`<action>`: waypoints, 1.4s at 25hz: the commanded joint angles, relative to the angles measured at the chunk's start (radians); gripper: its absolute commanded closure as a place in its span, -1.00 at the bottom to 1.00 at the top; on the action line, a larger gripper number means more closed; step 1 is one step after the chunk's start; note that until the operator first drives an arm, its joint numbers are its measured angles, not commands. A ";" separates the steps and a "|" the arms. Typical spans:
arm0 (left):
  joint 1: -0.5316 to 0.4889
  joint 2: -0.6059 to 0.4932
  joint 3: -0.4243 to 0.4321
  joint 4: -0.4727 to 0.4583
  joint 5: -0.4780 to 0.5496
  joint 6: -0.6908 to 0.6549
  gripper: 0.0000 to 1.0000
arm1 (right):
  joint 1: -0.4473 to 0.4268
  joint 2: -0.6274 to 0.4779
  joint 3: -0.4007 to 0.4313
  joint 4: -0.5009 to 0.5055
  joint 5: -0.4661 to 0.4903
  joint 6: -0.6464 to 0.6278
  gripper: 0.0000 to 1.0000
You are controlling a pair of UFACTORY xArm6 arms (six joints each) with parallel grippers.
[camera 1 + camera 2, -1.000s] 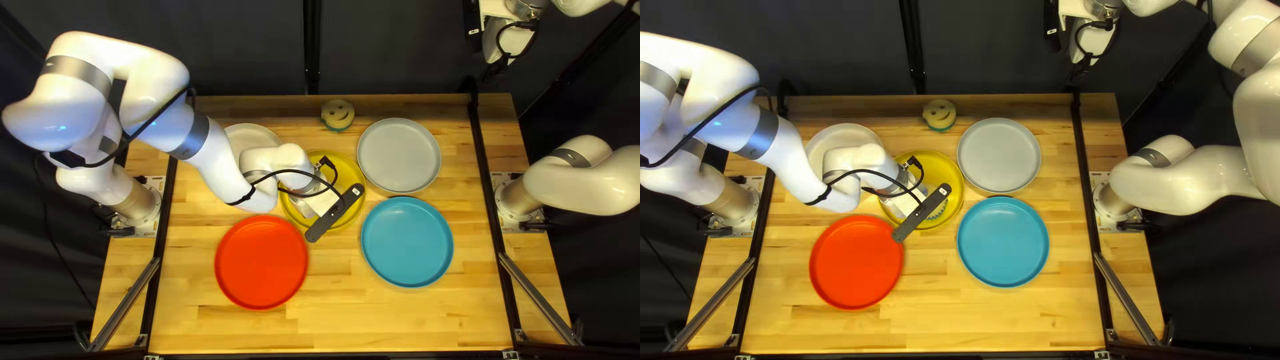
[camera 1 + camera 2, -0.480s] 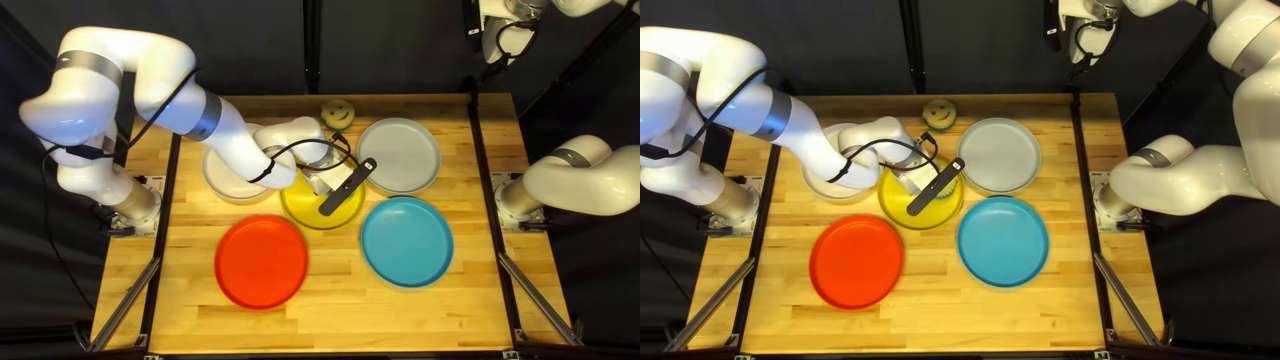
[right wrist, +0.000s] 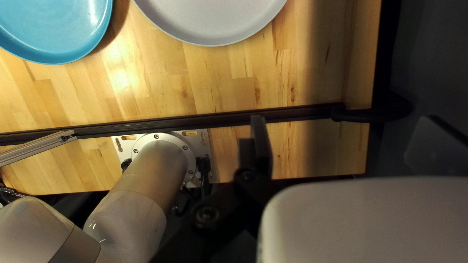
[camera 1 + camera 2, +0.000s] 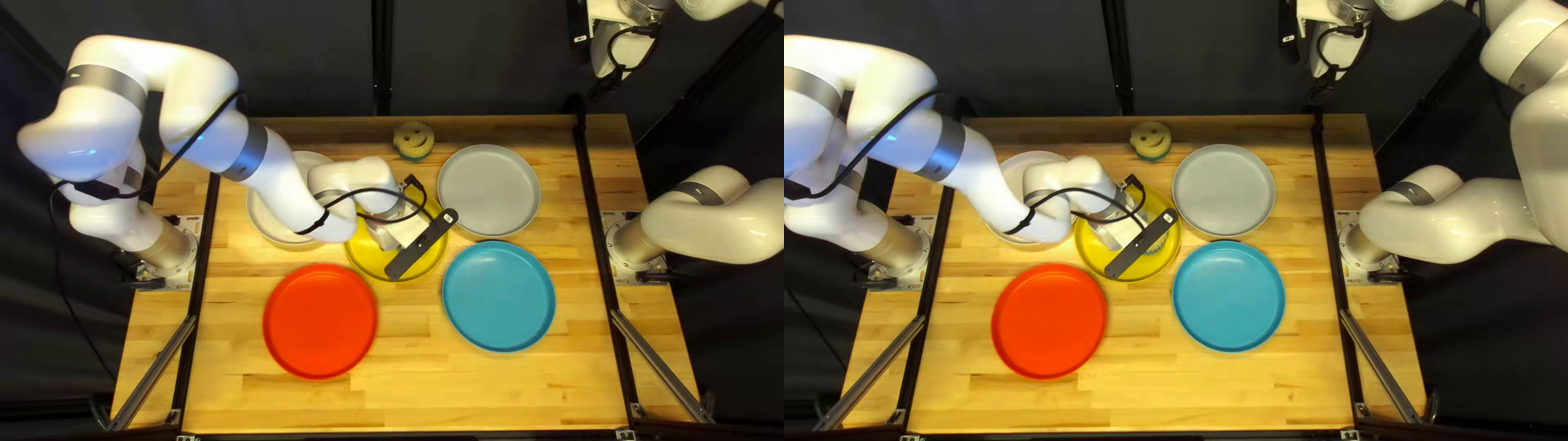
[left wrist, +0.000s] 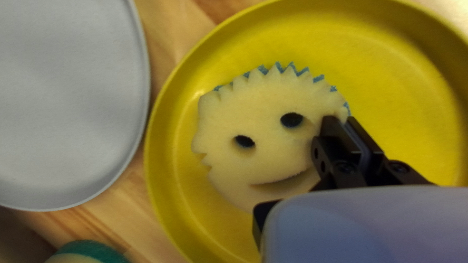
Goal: Pick up sponge and scrub the plate
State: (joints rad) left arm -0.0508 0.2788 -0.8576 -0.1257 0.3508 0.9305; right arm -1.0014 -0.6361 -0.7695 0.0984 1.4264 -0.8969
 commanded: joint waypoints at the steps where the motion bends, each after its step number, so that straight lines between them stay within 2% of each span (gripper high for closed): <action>1: -0.028 -0.025 0.034 0.040 -0.008 -0.061 1.00 | 0.000 0.000 0.000 0.000 0.000 0.000 -1.00; 6: -0.015 0.001 -0.011 0.048 0.011 -0.055 1.00 | 0.000 0.000 0.000 0.000 0.000 0.000 -1.00; 15: 0.073 0.078 -0.130 -0.001 0.063 0.074 1.00 | 0.000 0.000 0.000 0.000 0.000 0.000 -1.00; 19: 0.092 0.088 -0.150 -0.013 0.077 0.102 1.00 | 0.000 0.000 0.000 0.000 0.000 0.000 -1.00; 24: 0.083 0.064 -0.106 -0.033 0.058 0.107 1.00 | 0.000 0.000 0.000 0.000 0.000 0.000 -1.00; 30: 0.026 -0.004 0.008 -0.029 0.014 0.045 1.00 | 0.000 0.000 0.000 0.000 0.000 0.000 -1.00; 35: -0.019 -0.053 0.071 -0.008 -0.001 -0.027 1.00 | 0.000 0.000 0.000 0.000 0.000 0.000 -1.00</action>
State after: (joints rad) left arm -0.0490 0.2470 -0.8108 -0.1452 0.3564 0.9369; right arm -1.0014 -0.6361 -0.7695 0.0984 1.4264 -0.8969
